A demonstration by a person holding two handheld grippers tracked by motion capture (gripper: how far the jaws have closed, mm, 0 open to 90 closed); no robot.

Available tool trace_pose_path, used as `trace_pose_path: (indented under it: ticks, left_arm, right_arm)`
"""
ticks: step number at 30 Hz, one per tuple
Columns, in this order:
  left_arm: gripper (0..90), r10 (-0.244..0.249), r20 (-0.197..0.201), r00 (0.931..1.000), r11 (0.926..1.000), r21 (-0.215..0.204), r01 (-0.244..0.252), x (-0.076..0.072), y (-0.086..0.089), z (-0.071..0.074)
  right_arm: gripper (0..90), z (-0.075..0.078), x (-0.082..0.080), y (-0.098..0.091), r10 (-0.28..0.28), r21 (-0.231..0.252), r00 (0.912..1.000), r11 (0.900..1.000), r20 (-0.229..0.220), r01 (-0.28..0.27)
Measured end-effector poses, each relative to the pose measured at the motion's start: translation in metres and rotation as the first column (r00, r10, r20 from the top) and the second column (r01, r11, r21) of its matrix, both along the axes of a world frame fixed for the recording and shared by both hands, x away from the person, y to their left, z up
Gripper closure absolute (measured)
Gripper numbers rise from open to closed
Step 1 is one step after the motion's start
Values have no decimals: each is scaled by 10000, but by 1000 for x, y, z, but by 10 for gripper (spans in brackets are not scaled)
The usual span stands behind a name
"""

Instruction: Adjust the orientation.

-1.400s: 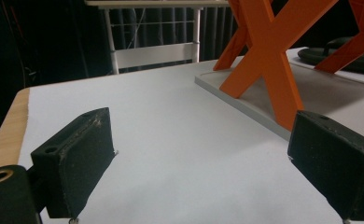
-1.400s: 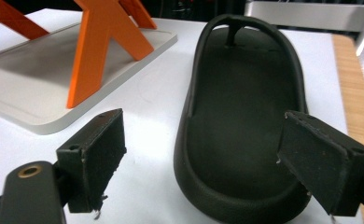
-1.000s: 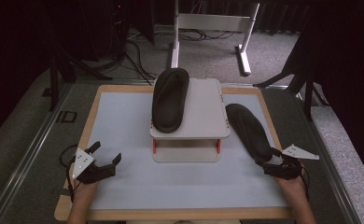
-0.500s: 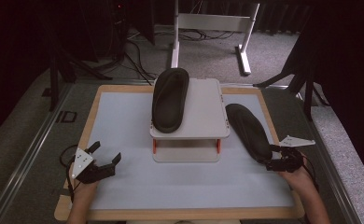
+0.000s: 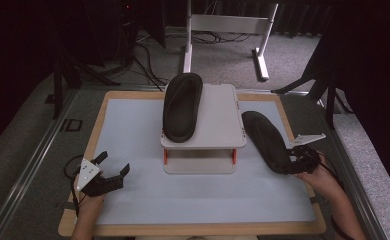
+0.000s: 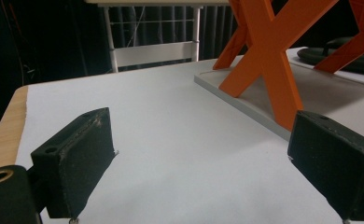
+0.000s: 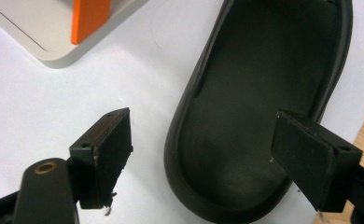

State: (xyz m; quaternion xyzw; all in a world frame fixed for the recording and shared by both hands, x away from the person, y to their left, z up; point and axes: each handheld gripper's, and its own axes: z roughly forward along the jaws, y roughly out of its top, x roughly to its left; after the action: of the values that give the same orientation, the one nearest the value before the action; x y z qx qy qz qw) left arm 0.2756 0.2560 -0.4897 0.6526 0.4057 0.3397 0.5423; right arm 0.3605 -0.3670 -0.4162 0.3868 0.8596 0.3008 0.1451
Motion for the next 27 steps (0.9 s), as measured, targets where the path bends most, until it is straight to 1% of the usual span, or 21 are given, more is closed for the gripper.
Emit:
trace_pose_path:
  ticks: [1,4,8,11,12,15,16,17,18,19,21,23,24,27]
  left_arm:
    - [74,-2,3,10000,10000,-1,2,0,0,0]
    - [74,-5,5,10000,10000,2,5,0,0,0]
    - [74,-10,5,10000,10000,5,10,0,0,0]
    - [74,-14,1,10000,10000,3,14,0,0,0]
    - [74,-16,-5,10000,10000,3,16,0,0,0]
    - [74,-22,-4,10000,10000,8,22,0,0,0]
    - [74,-22,-4,10000,10000,3,22,0,0,0]
    - [74,-24,-6,10000,10000,0,24,0,0,0]
    - [74,-30,1,10000,10000,1,30,0,0,0]
    - [74,-30,1,10000,10000,1,30,0,0,0]
    - [74,-29,-3,10000,10000,3,29,0,0,0]
    - [74,-32,-3,10000,10000,9,32,0,0,0]
    - [74,-30,-3,10000,10000,6,30,0,0,0]
    - [74,-35,-4,10000,10000,6,35,0,0,0]
  right_arm:
    - [198,0,0,0,0,0,10000,10000,0,0]
    - [217,3,6,2,135,-256,9997,9996,-223,-141]
    - [217,7,15,5,177,-562,9990,9982,-405,-199]
    - [216,9,18,7,215,-666,9985,9975,-509,-249]
    - [216,10,23,11,299,-913,9971,9952,-702,-362]
    - [217,10,28,15,348,-1139,9954,9925,-894,-449]
    - [217,10,28,15,348,-1139,9954,9925,-894,-449]
    - [216,10,32,17,392,-1282,9942,9904,-1005,-521]
    - [216,11,33,19,402,-1307,9931,9899,-1104,-546]
    - [216,11,33,19,402,-1307,9931,9899,-1104,-546]
    - [217,12,39,24,487,-1445,9899,9872,-1331,-680]
    - [218,13,41,26,509,-1528,9890,9856,-1387,-721]
    - [224,14,45,29,529,-1634,9874,9835,-1494,-774]
    - [225,15,51,35,604,-1758,9847,9804,-1635,-893]
